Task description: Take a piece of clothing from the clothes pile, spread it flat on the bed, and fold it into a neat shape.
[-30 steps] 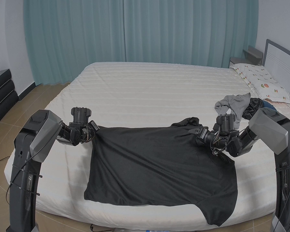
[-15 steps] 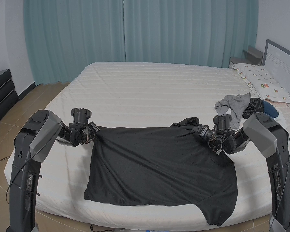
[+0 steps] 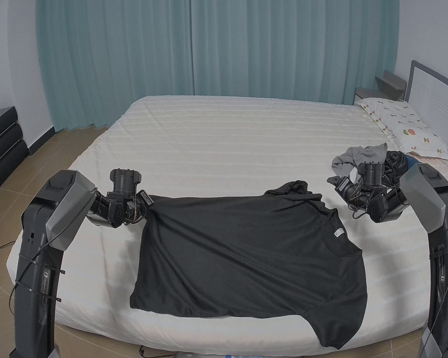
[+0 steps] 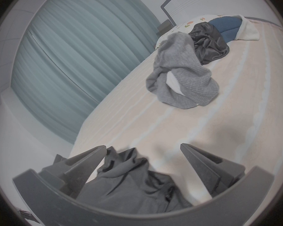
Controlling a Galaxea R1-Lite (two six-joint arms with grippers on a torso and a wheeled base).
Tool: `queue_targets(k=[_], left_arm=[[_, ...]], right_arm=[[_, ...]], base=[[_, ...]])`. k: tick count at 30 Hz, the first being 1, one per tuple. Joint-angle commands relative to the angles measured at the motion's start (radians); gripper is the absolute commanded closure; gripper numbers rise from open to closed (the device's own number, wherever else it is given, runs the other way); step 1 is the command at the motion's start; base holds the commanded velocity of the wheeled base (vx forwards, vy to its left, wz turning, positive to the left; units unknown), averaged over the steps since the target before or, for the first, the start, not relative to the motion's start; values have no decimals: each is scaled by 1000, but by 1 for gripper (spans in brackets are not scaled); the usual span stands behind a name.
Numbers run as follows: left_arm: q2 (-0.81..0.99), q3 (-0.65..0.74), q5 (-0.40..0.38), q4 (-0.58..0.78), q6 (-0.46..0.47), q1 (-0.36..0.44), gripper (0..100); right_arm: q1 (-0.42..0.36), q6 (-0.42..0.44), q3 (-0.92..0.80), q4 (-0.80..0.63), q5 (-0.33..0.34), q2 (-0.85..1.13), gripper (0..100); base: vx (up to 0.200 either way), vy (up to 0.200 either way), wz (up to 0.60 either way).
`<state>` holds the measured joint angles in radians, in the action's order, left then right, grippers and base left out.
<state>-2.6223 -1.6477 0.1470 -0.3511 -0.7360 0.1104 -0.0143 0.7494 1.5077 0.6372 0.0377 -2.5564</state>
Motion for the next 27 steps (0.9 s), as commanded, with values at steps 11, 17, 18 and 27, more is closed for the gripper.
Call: queue_targets(k=[11, 17, 18, 27], left_arm=[[2, 0, -1, 0, 0, 15, 100], [2, 2, 0, 0, 0, 18, 100], [2, 2, 0, 0, 0, 18, 100], [2, 2, 0, 0, 0, 18, 100]], right_arm=[[-47, -79, 0, -41, 137, 19, 0], [-81, -82, 74, -85, 136, -24, 0], [-85, -84, 92, -91, 131, -36, 0], [-84, -116, 215, -108, 102, -125, 0]], base=[[0, 0, 0], [0, 0, 0], [0, 0, 0], [0, 0, 0]])
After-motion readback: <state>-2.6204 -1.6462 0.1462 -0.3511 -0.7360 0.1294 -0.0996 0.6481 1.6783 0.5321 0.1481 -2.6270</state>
